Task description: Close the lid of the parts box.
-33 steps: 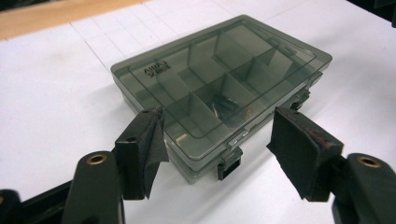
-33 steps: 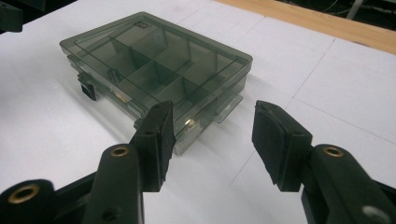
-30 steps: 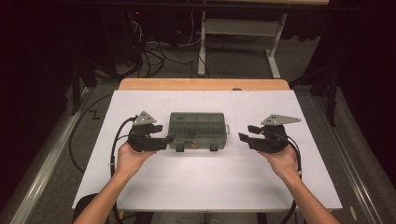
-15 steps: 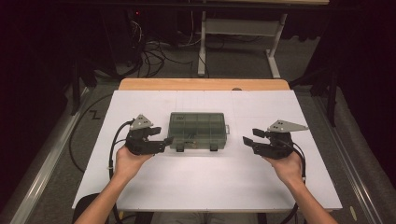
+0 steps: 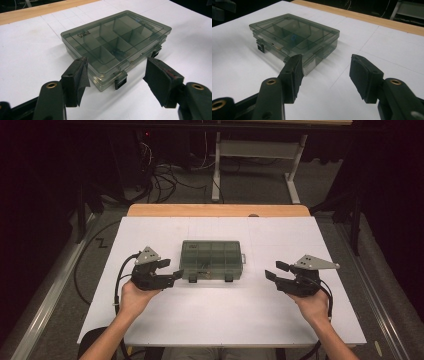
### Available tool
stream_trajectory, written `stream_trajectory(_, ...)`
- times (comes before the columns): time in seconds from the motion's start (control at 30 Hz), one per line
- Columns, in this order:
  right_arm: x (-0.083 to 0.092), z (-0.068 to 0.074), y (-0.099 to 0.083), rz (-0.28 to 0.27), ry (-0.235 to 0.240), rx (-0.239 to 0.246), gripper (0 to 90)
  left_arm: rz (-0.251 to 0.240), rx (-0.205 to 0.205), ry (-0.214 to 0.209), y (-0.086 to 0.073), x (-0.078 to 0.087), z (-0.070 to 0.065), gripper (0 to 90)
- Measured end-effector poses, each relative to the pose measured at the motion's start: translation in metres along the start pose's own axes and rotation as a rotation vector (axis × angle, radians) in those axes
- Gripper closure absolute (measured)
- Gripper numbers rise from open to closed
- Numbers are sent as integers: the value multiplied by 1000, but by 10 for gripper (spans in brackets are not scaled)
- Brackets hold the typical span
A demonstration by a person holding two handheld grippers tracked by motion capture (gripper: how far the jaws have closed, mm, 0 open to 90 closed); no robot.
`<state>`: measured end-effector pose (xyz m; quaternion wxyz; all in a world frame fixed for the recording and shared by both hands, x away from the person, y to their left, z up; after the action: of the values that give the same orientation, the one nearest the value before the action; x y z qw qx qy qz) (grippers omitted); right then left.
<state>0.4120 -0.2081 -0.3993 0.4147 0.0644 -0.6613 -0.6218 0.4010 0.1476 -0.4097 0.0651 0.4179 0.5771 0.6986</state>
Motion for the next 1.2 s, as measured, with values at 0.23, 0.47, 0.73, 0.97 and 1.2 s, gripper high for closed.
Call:
stream_trajectory(0.23, 7, -1, -4, -45, -12, 0, 447, -31, 2, -8, -2, 3, -3, 351)
stream_trajectory(0.47, 12, -3, -11, -66, -15, -12, 448, -44, 10, -15, -5, 4, -4, 351)
stream_trajectory(0.73, 20, -7, -19, -108, -28, -14, 440, -64, -16, -14, -5, 4, -7, 357)
stream_trajectory(0.97, 29, -12, -26, -138, -37, -31, 428, -79, -19, -7, -7, 5, -8, 358)
stream_trajectory(1.2, 31, -14, -33, -155, -48, -24, 401, -85, -14, -2, -12, 7, -7, 358)
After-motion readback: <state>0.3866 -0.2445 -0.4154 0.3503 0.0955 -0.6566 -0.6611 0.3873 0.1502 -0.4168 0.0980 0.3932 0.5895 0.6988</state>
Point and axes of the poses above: each handheld gripper's, and its own axes: x roughly backward along the jaws, y roughly out of its top, z roughly to its left, the point moved 7 cm from there along -x, roughly forward along the jaws, and after that the axes turned 6 degrees about -x, right-handed, at the moved point
